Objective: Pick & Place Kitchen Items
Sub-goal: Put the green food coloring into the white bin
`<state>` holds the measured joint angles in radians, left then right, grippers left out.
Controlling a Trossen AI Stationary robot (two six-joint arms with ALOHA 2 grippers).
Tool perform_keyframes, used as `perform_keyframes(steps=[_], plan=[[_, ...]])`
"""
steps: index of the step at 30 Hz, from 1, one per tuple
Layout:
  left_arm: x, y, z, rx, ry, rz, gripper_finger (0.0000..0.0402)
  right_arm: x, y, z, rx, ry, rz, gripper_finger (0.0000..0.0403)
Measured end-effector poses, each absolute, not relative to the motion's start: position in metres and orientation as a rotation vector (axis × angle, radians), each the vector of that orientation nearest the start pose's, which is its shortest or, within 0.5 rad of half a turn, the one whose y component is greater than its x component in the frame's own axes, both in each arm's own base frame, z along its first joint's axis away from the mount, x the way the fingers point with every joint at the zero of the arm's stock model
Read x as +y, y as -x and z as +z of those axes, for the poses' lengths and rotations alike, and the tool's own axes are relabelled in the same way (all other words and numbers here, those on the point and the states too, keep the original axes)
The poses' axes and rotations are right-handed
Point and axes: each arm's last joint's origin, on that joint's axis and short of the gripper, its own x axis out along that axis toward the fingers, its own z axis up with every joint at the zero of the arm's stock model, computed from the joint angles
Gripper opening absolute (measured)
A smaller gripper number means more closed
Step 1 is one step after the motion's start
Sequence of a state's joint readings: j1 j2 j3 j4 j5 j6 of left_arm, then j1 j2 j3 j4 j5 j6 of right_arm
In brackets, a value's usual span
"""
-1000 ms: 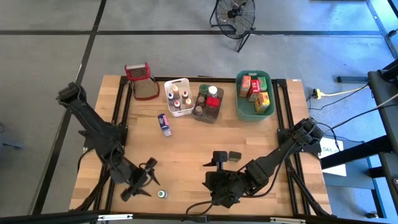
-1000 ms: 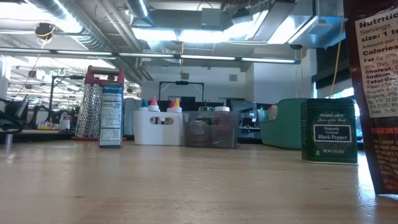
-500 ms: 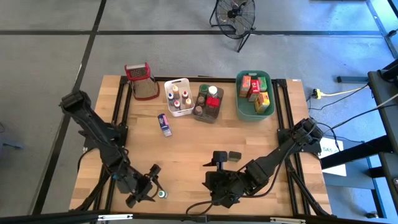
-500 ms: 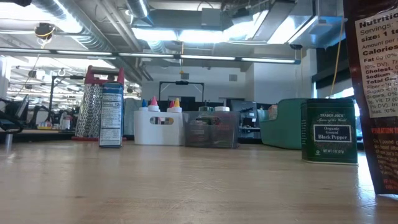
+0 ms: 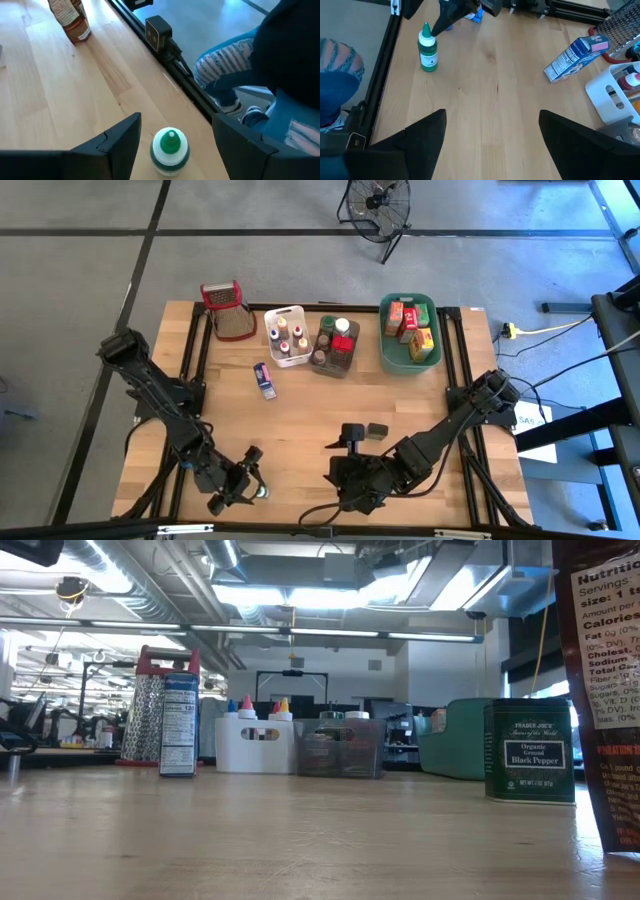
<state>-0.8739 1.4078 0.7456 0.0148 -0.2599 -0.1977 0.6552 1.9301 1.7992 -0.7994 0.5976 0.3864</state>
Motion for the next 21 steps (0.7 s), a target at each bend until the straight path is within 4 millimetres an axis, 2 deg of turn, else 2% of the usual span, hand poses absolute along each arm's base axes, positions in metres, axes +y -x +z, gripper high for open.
perform_keyframes(steps=[7,14,21], plan=[[-0.211,-0.191,0.201,0.614,-0.153,-0.519,0.0239,0.242,-0.342,0.305,0.746,0.174,-0.082,0.0321],[-0.213,-0.202,0.186,0.667,-0.114,-0.569,0.0239,0.242,-0.342,0.305,0.746,0.175,-0.082,0.0321],[-0.21,-0.207,0.186,0.668,-0.091,-0.605,0.0239,0.243,-0.341,0.304,0.755,0.168,-0.066,0.0321]])
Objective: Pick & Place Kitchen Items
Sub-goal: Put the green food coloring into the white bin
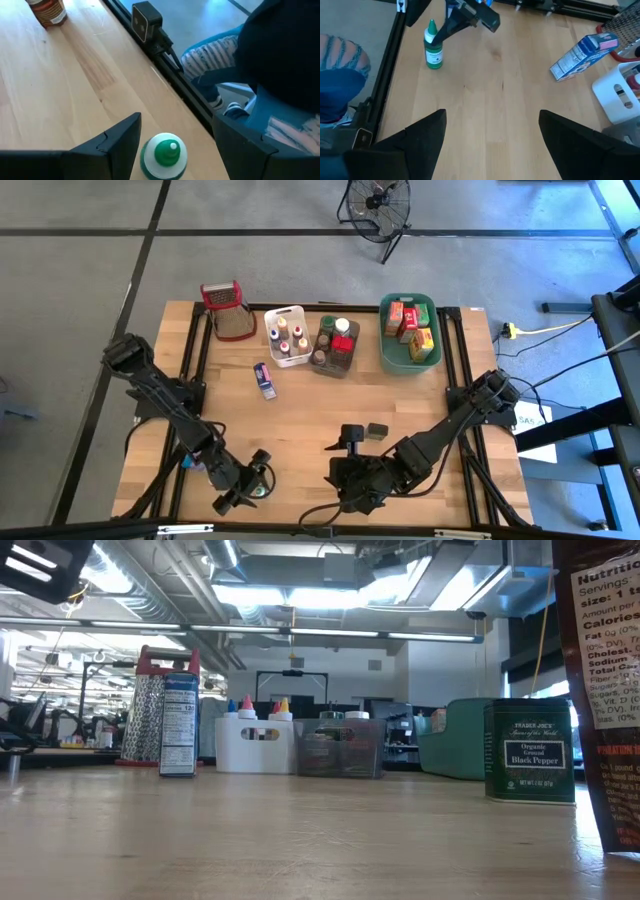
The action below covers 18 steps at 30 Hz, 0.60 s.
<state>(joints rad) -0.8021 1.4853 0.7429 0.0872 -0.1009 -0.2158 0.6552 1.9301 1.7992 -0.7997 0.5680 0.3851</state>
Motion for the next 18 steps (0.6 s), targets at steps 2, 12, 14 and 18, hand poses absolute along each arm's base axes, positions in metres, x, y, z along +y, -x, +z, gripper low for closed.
perform_keyframes(steps=[2,12,14,18], plan=[[-0.2098,-0.207,0.1858,0.674,-0.095,-0.604,0.0239,0.2429,-0.3414,0.3041,0.757,0.167,-0.062,0.0321],[-0.2089,-0.2064,0.1845,0.679,-0.13,-0.603,0.0239,0.2455,-0.3442,0.2975,0.773,0.182,-0.045,0.0321],[-0.2084,-0.206,0.1837,0.69,-0.132,-0.597,0.0239,0.2456,-0.3443,0.2979,0.77,0.18,-0.045,0.0321],[-0.2082,-0.206,0.1835,0.691,-0.133,-0.595,0.0239,0.2459,-0.3448,0.2983,0.765,0.18,-0.042,0.0321]])
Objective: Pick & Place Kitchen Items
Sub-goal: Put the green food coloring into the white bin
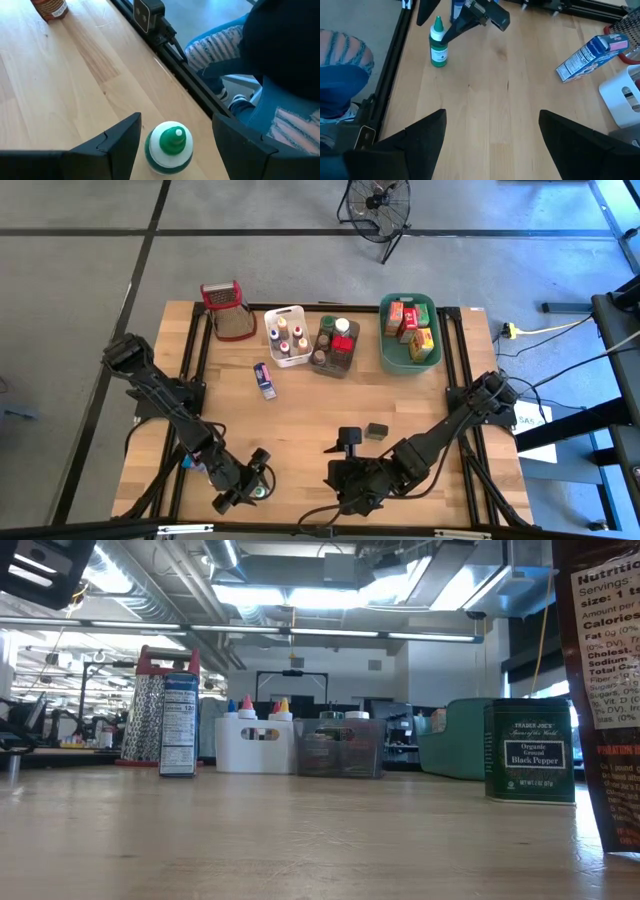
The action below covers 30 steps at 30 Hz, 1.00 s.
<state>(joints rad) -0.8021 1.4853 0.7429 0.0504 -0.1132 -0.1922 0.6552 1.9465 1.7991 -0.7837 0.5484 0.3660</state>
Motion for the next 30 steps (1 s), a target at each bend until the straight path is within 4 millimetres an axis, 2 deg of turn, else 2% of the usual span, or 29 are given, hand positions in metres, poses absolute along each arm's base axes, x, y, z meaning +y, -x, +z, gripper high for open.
perform_keyframes(steps=[21,30], plan=[[-0.2076,-0.2057,0.1827,0.698,-0.139,-0.584,0.0239,0.2464,-0.3454,0.2989,0.758,0.186,-0.032,0.0321],[-0.2086,-0.2096,0.1747,0.726,-0.125,-0.598,0.0239,0.2464,-0.3454,0.2989,0.758,0.186,-0.032,0.0321]])
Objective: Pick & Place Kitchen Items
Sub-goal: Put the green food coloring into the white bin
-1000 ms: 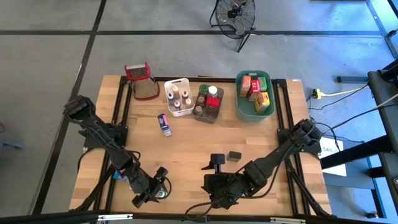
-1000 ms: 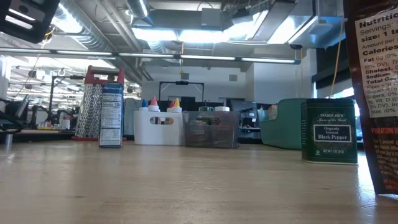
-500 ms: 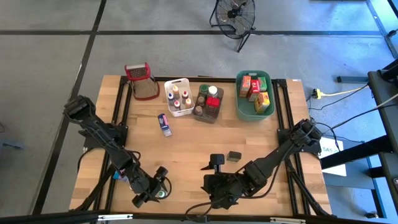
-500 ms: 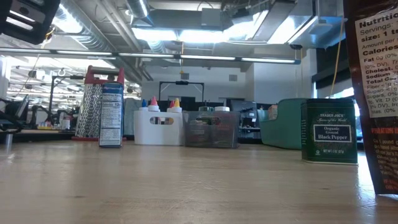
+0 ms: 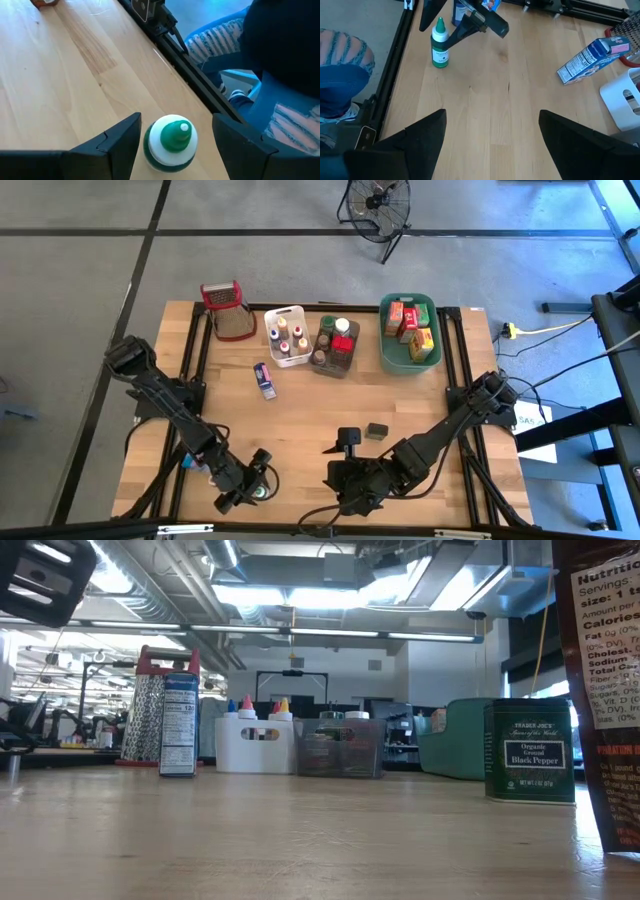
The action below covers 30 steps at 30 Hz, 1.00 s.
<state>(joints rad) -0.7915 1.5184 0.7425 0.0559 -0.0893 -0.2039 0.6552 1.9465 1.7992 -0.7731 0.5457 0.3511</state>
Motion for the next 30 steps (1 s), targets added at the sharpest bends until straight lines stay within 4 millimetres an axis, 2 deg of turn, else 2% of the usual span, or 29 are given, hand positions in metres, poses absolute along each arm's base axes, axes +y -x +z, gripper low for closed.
perform_keyframes(steps=[8,21,30], plan=[[-0.208,-0.2099,0.1745,0.728,-0.13,-0.601,0.023,0.2468,-0.3459,0.2993,0.751,0.181,-0.031,0.0321],[-0.2084,-0.2096,0.1745,0.73,-0.132,-0.622,0.0118,0.2471,-0.3462,0.2996,0.746,0.182,-0.029,0.0321],[-0.2064,-0.2076,0.1799,0.708,-0.187,-0.643,0.0114,0.2471,-0.3463,0.2997,0.746,0.187,-0.027,0.0321]])
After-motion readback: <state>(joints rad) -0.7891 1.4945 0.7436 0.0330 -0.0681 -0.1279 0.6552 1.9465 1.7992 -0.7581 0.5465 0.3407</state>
